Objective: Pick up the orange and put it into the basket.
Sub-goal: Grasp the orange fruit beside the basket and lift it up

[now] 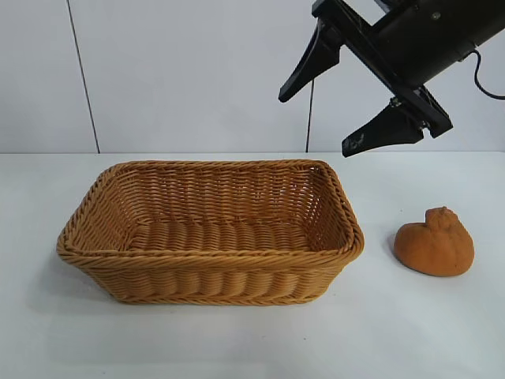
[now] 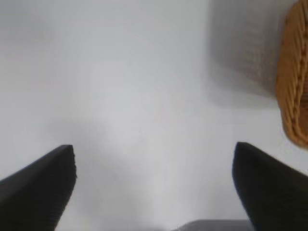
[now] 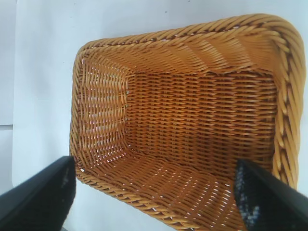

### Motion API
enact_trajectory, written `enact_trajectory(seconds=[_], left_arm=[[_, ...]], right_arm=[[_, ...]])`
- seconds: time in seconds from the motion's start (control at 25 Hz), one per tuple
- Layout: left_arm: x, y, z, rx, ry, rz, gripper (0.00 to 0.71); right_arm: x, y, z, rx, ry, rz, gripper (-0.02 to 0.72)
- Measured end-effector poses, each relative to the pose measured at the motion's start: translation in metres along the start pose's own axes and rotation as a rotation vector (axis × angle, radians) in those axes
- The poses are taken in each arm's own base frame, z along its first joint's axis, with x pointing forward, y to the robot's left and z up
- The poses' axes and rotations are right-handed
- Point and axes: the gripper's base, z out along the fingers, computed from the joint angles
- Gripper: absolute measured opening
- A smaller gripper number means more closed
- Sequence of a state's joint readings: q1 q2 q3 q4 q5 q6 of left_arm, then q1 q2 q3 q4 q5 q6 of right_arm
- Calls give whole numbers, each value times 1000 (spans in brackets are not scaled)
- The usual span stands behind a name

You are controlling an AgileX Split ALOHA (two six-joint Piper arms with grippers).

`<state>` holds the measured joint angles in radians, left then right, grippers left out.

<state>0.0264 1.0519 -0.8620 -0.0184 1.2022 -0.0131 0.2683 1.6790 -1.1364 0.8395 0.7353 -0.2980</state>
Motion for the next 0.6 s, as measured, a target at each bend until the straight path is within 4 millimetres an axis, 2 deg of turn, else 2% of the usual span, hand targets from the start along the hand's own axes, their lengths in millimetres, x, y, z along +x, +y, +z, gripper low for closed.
enact_trajectory(seconds=[0.16, 0.32, 0.48, 0.6], left_arm=[[50, 1, 5, 2, -100, 1, 619], [91, 2, 9, 4, -218, 3, 619], [114, 2, -1, 7, -393, 5, 618], [128, 2, -10, 9, -511, 7, 619]], right_arm=[[0, 0, 0, 0, 1, 0, 610], [0, 0, 0, 0, 1, 0, 610], [-2, 4, -3, -2, 15, -27, 610], [-12, 12, -12, 11, 18, -93, 610]])
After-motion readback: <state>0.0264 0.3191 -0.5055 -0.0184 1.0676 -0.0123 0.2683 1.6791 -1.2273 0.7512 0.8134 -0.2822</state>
